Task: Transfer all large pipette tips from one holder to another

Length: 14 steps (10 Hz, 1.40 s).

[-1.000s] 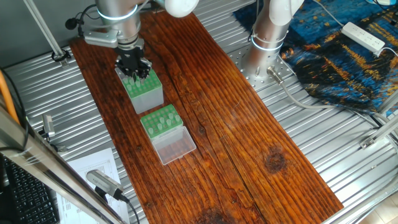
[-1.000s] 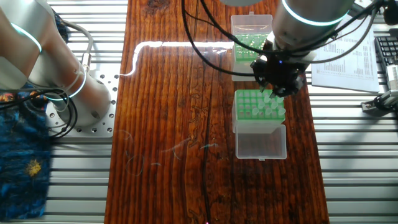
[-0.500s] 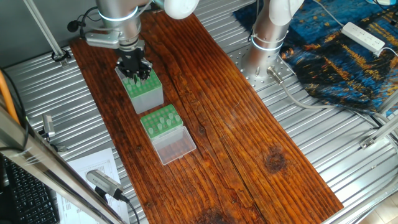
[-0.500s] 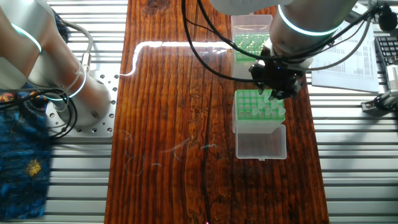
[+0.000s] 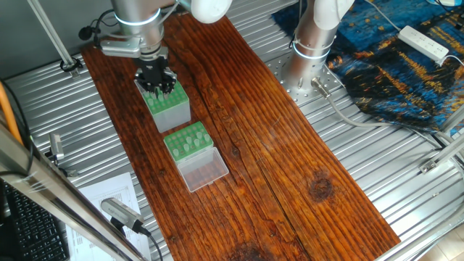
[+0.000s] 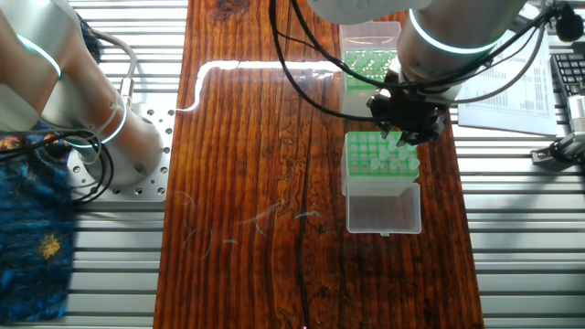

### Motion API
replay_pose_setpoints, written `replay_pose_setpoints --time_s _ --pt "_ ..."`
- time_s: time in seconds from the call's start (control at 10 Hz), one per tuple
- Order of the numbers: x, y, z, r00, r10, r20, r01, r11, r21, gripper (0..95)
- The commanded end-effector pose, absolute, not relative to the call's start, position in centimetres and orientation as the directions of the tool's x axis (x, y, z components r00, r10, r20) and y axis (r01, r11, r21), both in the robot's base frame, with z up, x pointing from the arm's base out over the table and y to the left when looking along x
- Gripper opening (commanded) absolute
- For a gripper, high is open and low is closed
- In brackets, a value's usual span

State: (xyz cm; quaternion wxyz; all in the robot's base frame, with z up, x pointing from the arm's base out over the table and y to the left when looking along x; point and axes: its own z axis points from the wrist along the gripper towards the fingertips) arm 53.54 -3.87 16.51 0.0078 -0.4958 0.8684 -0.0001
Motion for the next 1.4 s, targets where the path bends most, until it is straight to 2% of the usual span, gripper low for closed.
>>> replay_pose_setpoints --time_s 0.1,1.4 --pt "53.76 -3.84 16.3 -0.474 -0.88 -0.013 -0.88 0.474 -0.003 19.0" --pt "52.9 -4.22 15.5 -0.36 -0.933 0.0 -0.933 0.36 -0.008 19.0"
